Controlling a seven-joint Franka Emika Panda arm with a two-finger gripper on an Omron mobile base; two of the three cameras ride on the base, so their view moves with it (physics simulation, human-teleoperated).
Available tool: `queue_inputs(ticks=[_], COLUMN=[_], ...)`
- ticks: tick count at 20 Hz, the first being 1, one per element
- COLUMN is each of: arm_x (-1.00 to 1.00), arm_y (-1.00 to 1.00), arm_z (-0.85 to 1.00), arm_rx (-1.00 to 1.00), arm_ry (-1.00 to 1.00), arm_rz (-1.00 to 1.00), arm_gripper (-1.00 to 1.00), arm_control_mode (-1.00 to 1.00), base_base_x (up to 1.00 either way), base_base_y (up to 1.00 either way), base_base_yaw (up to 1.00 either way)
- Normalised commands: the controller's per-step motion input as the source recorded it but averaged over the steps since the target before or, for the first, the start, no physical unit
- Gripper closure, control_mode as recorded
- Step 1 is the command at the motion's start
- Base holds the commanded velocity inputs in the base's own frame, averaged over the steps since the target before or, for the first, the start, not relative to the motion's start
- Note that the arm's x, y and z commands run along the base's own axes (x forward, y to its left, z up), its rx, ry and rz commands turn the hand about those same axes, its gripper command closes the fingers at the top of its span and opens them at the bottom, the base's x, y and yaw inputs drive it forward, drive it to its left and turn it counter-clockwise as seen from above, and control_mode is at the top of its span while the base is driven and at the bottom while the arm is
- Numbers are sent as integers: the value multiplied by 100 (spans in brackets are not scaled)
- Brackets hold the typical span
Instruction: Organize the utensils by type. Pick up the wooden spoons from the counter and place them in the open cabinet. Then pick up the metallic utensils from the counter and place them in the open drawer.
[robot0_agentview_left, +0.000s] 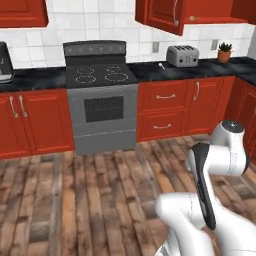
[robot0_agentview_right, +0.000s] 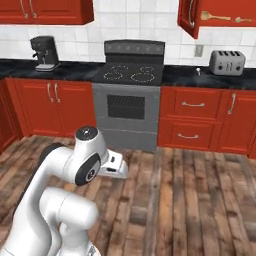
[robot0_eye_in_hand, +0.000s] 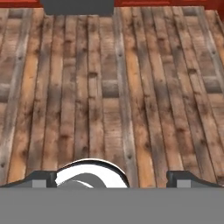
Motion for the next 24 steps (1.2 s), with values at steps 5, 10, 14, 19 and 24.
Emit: queue_inputs(ticks=[5,10,14,19,24], arm_x=[0,0,0,0,0], arm_y=[0,0,0,0,0], arm_z=[0,0,0,0,0], arm_rx=[0,0,0,0,0], arm_ry=[0,0,0,0,0], arm_rz=[0,0,0,0,0], arm_gripper=[-100,-100,-100,-100,-100], arm_control_mode=[100,100,100,100,100], base_base_x=[92,100,100,89,68], base_base_y=[-12,-17,-26,-56,-77], base_base_yaw=[-16,0,0,0,0])
